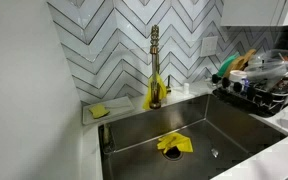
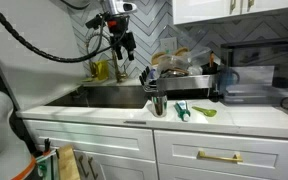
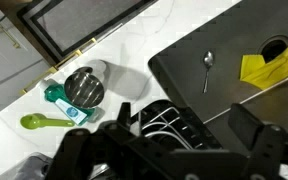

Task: Put the bottle upright on the cupboard

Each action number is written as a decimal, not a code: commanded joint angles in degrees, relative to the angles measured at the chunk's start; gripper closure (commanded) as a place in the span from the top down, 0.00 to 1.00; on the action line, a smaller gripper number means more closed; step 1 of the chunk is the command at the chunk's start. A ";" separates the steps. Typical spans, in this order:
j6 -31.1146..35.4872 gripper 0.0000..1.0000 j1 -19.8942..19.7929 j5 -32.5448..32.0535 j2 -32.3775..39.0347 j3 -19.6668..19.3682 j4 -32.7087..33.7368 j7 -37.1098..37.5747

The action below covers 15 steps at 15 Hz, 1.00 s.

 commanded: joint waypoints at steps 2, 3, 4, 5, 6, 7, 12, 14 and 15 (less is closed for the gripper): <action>-0.12 1.00 0.18 -0.08 0.05 -0.13 0.14 0.09; -0.12 1.00 0.18 -0.08 0.05 -0.13 0.14 0.09; -0.85 1.00 -0.89 0.15 1.49 -0.34 0.13 2.82; -1.89 1.00 -1.94 0.47 2.68 -0.58 0.30 5.82; -0.30 1.00 -2.91 0.36 3.66 -1.36 -0.32 7.01; 0.40 1.00 -4.10 -0.36 4.62 -1.84 -0.24 8.71; -0.30 1.00 -9.06 -0.29 9.03 -4.73 1.09 16.74; -0.65 1.00 -10.50 0.15 10.13 -5.54 1.34 20.69; -1.00 1.00 -11.19 0.35 10.42 -5.99 1.52 22.59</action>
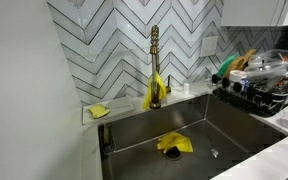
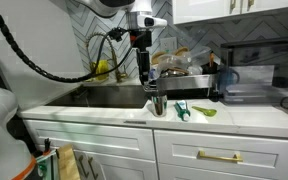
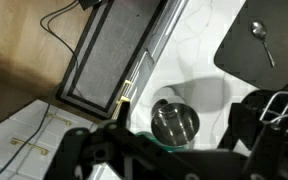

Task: Put the bottle upright on the cupboard

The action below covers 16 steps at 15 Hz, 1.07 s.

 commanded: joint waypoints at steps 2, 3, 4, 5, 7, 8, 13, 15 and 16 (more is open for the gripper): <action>-1.60 1.00 -2.74 0.94 1.80 -1.59 1.12 9.78; -1.47 1.00 -3.33 1.02 1.93 -1.88 0.91 11.94; -1.10 1.00 -4.00 1.06 1.97 -2.27 0.52 14.02; -0.87 1.00 -4.58 1.15 1.97 -2.57 0.15 16.18; -0.17 1.00 -5.77 1.16 1.64 -3.08 -0.83 20.68; -0.22 1.00 -4.67 0.27 2.01 -2.87 0.25 16.90; -0.19 1.00 -6.52 -0.39 3.40 -3.54 0.13 23.22; 0.66 1.00 -7.85 0.19 4.26 -4.70 -0.44 28.17; 0.88 1.00 -8.37 -0.12 4.61 -5.08 -0.50 30.55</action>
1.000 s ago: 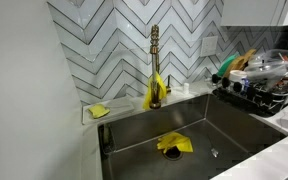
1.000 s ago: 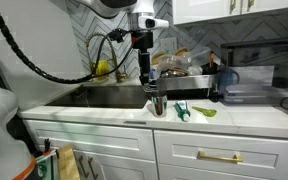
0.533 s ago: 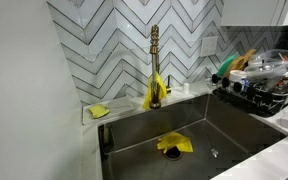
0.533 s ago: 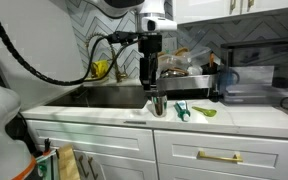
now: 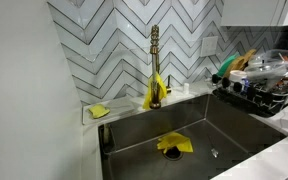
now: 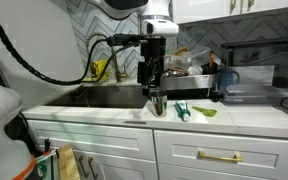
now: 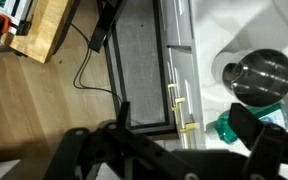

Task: Put the bottle upright on the cupboard

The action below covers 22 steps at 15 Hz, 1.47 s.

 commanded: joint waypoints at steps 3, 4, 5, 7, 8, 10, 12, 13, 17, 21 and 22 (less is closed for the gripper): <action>3.45 1.00 -3.13 -1.18 2.83 -3.21 -0.71 9.41; 4.30 1.00 -3.41 -0.81 3.40 -3.82 -0.73 10.44; 5.51 1.00 -3.55 -0.40 3.87 -4.21 -0.91 11.80; 6.92 1.00 -3.63 1.09 5.64 -4.87 -0.28 15.19; 7.70 1.00 -3.56 1.26 6.59 -4.94 -0.05 17.94; 10.08 1.00 -3.30 1.41 8.75 -5.20 0.00 21.86; 13.84 1.00 -2.79 4.46 10.30 -5.74 -0.05 22.88; 15.40 1.00 -2.57 5.30 11.37 -5.77 0.25 23.08; 21.41 1.00 -1.80 11.52 14.57 -5.90 0.66 20.88; 21.17 1.00 -1.45 19.82 17.04 -5.93 1.91 19.43; 21.02 1.00 -1.42 21.67 17.56 -5.91 2.38 18.96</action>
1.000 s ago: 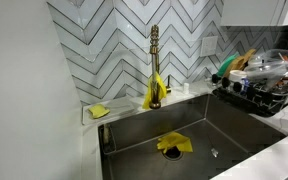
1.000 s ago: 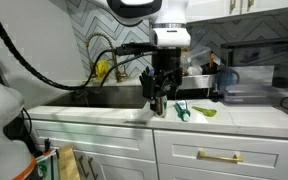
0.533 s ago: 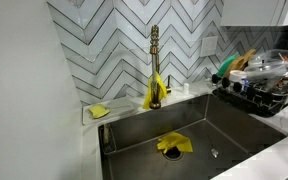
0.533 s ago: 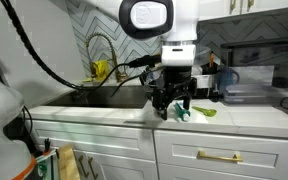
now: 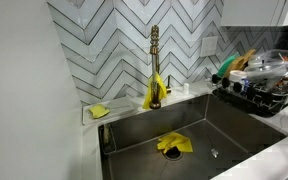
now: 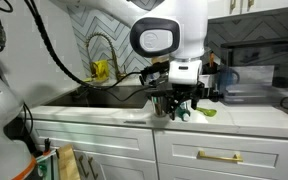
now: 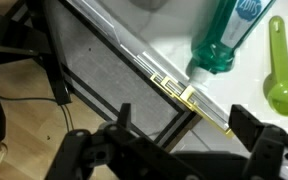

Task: Put the bottle upright on the cupboard

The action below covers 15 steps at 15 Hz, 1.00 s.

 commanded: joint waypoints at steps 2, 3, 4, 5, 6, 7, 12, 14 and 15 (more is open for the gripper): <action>0.07 1.00 1.05 8.27 3.04 -1.00 2.08 -2.79; 0.34 1.00 1.07 10.22 3.53 -0.93 2.29 -3.79; 0.14 1.00 1.14 11.63 4.03 -0.84 2.66 -4.31; 0.01 1.00 1.23 12.81 4.58 -0.75 2.95 -4.97; -0.16 1.00 1.31 14.19 5.16 -0.65 3.31 -5.83; -0.22 0.99 1.43 14.95 5.73 -0.57 3.59 -6.22; -0.81 0.88 1.97 17.86 8.68 -0.37 5.37 -8.46; -0.61 0.71 2.05 18.76 9.61 -0.32 5.85 -8.95; -0.61 0.72 2.08 19.10 10.08 -0.31 6.20 -9.22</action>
